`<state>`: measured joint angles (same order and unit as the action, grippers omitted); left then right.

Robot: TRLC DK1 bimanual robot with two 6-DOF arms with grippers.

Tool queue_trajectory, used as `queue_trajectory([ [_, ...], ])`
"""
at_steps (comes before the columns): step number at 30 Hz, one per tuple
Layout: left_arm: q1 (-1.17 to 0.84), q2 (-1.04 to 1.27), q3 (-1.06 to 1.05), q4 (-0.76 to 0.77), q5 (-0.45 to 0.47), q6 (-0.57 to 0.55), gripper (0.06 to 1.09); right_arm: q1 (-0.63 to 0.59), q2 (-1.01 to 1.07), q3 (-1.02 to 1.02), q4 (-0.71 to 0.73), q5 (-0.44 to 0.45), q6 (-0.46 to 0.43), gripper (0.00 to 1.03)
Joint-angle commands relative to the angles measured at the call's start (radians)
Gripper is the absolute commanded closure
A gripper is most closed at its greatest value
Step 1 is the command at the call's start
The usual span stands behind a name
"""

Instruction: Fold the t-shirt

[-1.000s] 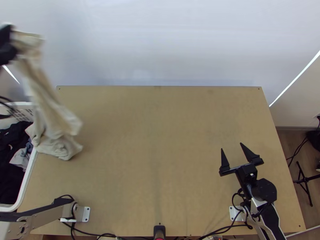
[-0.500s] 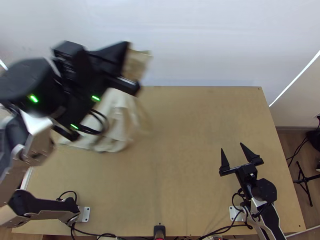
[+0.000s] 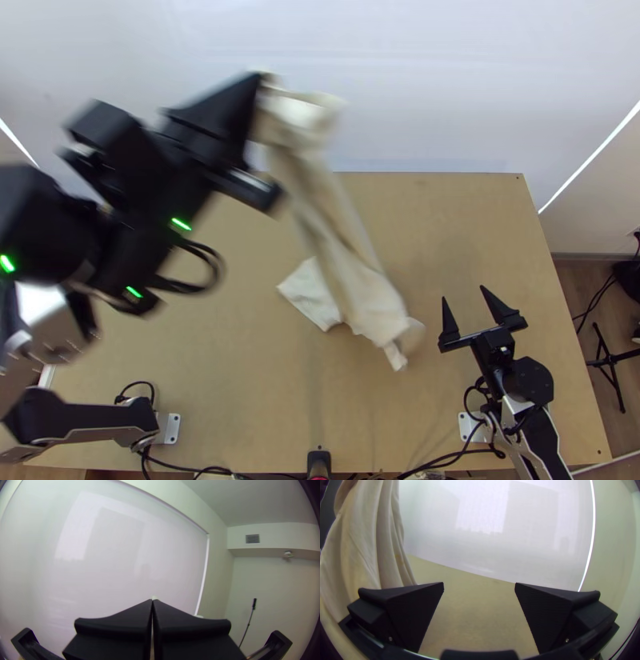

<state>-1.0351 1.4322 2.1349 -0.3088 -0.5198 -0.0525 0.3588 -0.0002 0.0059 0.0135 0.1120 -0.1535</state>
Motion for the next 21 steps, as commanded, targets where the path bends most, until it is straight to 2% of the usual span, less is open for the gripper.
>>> queue_trajectory([
  [1, 0.475, -0.256, -0.296, -0.177, 0.236, -0.158, 1.05, 0.000, 0.000, 0.000, 0.000, 0.000, 0.000, 0.04],
  [3, 0.730, -0.340, -0.415, -0.228, 0.431, -0.205, 1.05, 0.000, 0.000, 0.000, 0.000, 0.000, 0.000, 0.04],
  [6, 1.055, -0.447, -0.595, -0.302, 0.685, -0.210, 1.05, 0.000, 0.000, 0.000, 0.000, 0.000, 0.000, 0.04],
  [9, 1.359, -0.536, -0.779, -0.322, 0.931, -0.159, 1.05, 0.000, 0.000, 0.000, 0.000, 0.000, 0.000, 0.04],
  [11, 1.528, -0.570, -0.879, -0.329, 1.051, -0.093, 1.05, 0.000, 0.000, 0.000, 0.000, 0.000, 0.000, 0.04],
  [13, 1.627, -0.578, -0.957, -0.339, 1.100, -0.023, 1.05, 0.000, 0.000, 0.000, 0.000, 0.000, 0.000, 0.04],
  [18, 1.719, -0.570, -1.133, -0.322, 1.110, 0.112, 1.05, 0.000, 0.000, 0.000, 0.000, 0.000, 0.000, 0.04],
  [21, 1.732, -0.570, -1.233, -0.256, 1.110, 0.118, 1.05, 0.000, 0.000, 0.000, 0.000, 0.000, 0.000, 0.04],
])
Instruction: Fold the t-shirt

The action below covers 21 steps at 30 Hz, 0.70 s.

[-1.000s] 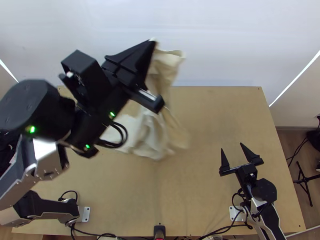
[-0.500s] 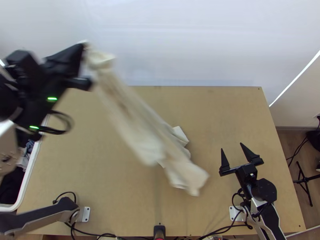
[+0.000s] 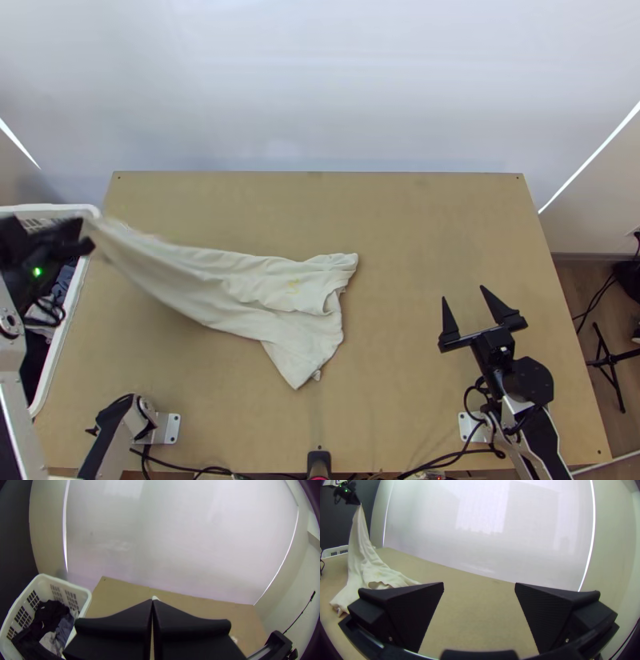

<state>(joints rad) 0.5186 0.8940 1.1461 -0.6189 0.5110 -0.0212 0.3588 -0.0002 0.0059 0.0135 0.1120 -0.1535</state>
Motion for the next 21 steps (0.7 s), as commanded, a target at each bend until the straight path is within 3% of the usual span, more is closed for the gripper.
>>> queue_trajectory([
  [1, 0.176, -0.032, -0.278, 0.085, 0.081, 0.086, 1.05, 0.000, 0.000, 0.000, 0.000, 0.000, 0.000, 0.04],
  [10, 0.133, -0.003, -0.470, 0.347, 0.050, 0.014, 1.05, 0.000, 0.000, 0.000, 0.000, 0.000, 0.000, 0.04],
  [17, 0.006, 0.085, -0.427, 0.418, -0.031, -0.037, 1.05, 0.000, 0.000, 0.000, 0.000, 0.000, 0.000, 0.04],
  [21, -0.052, 0.187, -0.358, 0.487, -0.124, -0.057, 1.05, 0.000, 0.000, 0.000, 0.000, 0.000, 0.000, 0.04],
])
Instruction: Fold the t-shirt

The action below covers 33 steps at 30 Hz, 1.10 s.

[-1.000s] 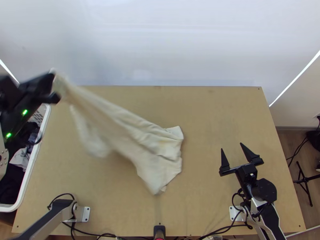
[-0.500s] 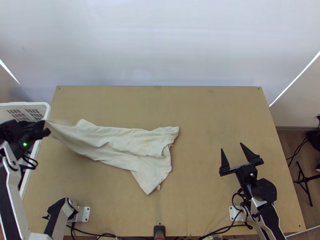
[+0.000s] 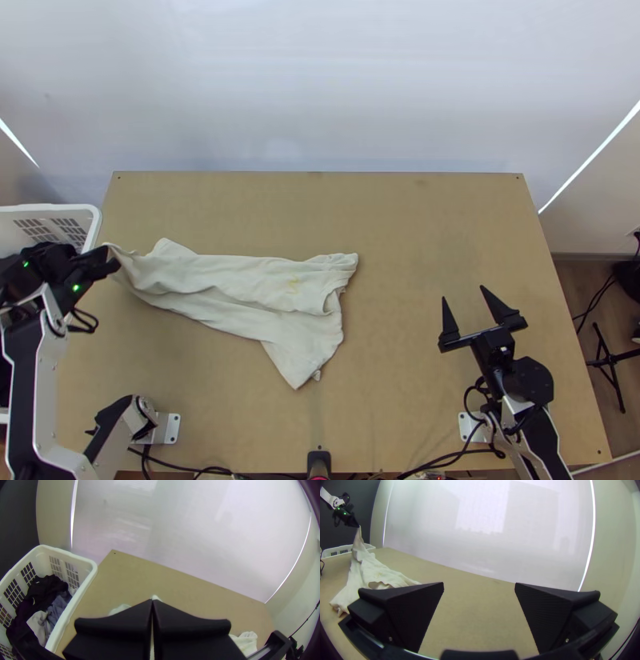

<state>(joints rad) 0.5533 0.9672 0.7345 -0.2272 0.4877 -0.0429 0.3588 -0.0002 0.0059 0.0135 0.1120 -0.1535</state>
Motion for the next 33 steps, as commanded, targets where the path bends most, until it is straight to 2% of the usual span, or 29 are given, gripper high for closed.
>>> queue_trajectory([
  [1, -0.093, 0.150, 0.083, 0.097, -0.115, -0.046, 1.05, 0.000, 0.000, 0.000, 0.000, 0.000, 0.000, 0.04],
  [3, -0.095, 0.214, 0.134, 0.100, -0.147, -0.055, 1.05, 0.000, 0.000, 0.000, 0.000, 0.000, 0.000, 0.04],
  [6, -0.093, 0.298, 0.177, 0.184, -0.213, -0.074, 1.05, 0.000, 0.000, 0.000, 0.000, 0.000, 0.000, 0.04],
  [7, -0.090, 0.317, 0.192, 0.213, -0.222, -0.081, 0.90, 0.000, 0.000, 0.000, 0.000, 0.000, 0.000, 0.04],
  [8, -0.087, 0.320, 0.201, 0.229, -0.222, -0.083, 0.55, 0.000, 0.000, 0.000, 0.000, 0.000, 0.000, 0.04],
  [9, -0.078, 0.323, 0.204, 0.259, -0.222, -0.092, 0.12, 0.000, 0.000, 0.000, 0.000, 0.000, 0.000, 0.04],
  [11, -0.059, 0.318, 0.255, 0.224, -0.221, -0.127, 0.10, 0.000, 0.000, 0.000, 0.000, 0.000, 0.000, 0.04],
  [12, -0.050, 0.308, 0.306, 0.138, -0.221, -0.129, 0.10, 0.000, 0.000, 0.000, 0.000, 0.000, 0.000, 0.04],
  [14, -0.039, 0.266, 0.427, -0.126, -0.215, -0.121, 0.10, 0.000, 0.000, 0.000, 0.000, 0.000, 0.000, 0.04],
  [16, -0.026, 0.206, 0.483, -0.274, -0.190, -0.074, 0.10, 0.000, 0.000, 0.000, 0.000, 0.000, 0.000, 0.04],
  [20, -0.001, 0.053, 0.451, -0.374, -0.130, -0.009, 0.10, 0.000, 0.000, 0.000, 0.000, 0.000, 0.000, 0.04],
  [23, -0.016, -0.032, 0.453, -0.561, -0.072, 0.061, 0.10, 0.000, 0.000, 0.000, 0.000, 0.000, 0.000, 0.04],
  [25, -0.059, -0.074, 0.468, -0.686, -0.069, 0.094, 0.10, 0.000, 0.000, 0.000, 0.000, 0.000, 0.000, 0.04],
  [27, -0.084, -0.114, 0.465, -0.745, -0.070, 0.094, 0.10, 0.000, 0.000, 0.000, 0.000, 0.000, 0.000, 0.04],
  [28, -0.084, -0.130, 0.454, -0.756, -0.080, 0.092, 0.10, 0.000, 0.000, 0.000, 0.000, 0.000, 0.000, 0.04],
  [33, -0.148, -0.137, 0.445, -0.893, -0.264, 0.077, 0.10, 0.000, 0.000, 0.000, 0.000, 0.000, 0.000, 0.04],
])
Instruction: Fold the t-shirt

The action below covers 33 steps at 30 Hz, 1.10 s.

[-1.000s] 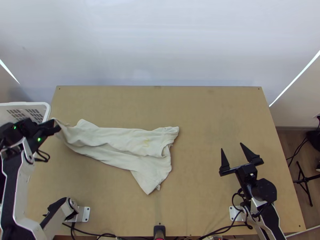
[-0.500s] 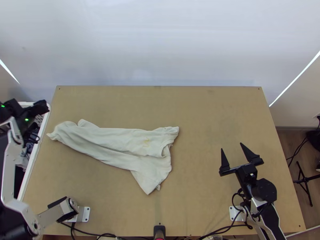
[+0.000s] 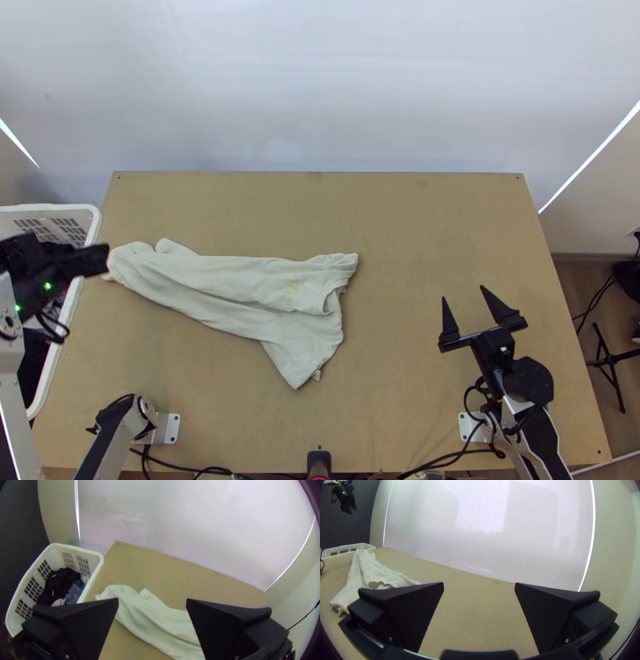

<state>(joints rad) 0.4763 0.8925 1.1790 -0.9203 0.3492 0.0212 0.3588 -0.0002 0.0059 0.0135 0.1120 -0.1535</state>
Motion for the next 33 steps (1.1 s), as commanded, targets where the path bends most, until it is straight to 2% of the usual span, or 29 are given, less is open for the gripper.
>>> queue_trajectory([
  [1, -0.087, -0.055, -0.001, -0.219, -0.182, 0.006, 0.10, 0.000, 0.000, 0.000, 0.000, 0.002, 0.000, 0.04],
  [4, -0.093, -0.018, 0.004, -0.333, -0.254, 0.006, 0.10, 0.000, 0.000, 0.000, 0.000, 0.000, 0.000, 0.04],
  [7, -0.090, 0.017, -0.010, -0.425, -0.273, 0.014, 0.10, 0.000, 0.000, 0.000, 0.000, 0.000, 0.000, 0.04],
  [14, -0.027, 0.023, -0.053, -0.433, -0.332, 0.037, 0.10, 0.000, 0.000, 0.000, 0.000, 0.002, 0.000, 0.04],
  [18, 0.004, 0.006, -0.042, -0.465, -0.346, 0.037, 0.10, 0.012, 0.000, 0.000, 0.000, 0.000, 0.163, 0.04],
  [22, 0.013, 0.002, -0.045, -0.473, -0.381, 0.037, 0.10, 0.003, -0.001, 0.000, 0.002, 0.000, 0.163, 0.04],
  [29, 0.013, 0.022, -0.039, -0.446, -0.381, -0.004, 0.10, -0.007, 0.003, 0.005, -0.009, -0.021, 0.161, 0.04],
  [33, 0.013, 0.013, -0.055, -0.425, -0.383, -0.014, 0.10, -0.009, 0.095, 0.072, -0.027, -0.021, 0.169, 0.04],
])
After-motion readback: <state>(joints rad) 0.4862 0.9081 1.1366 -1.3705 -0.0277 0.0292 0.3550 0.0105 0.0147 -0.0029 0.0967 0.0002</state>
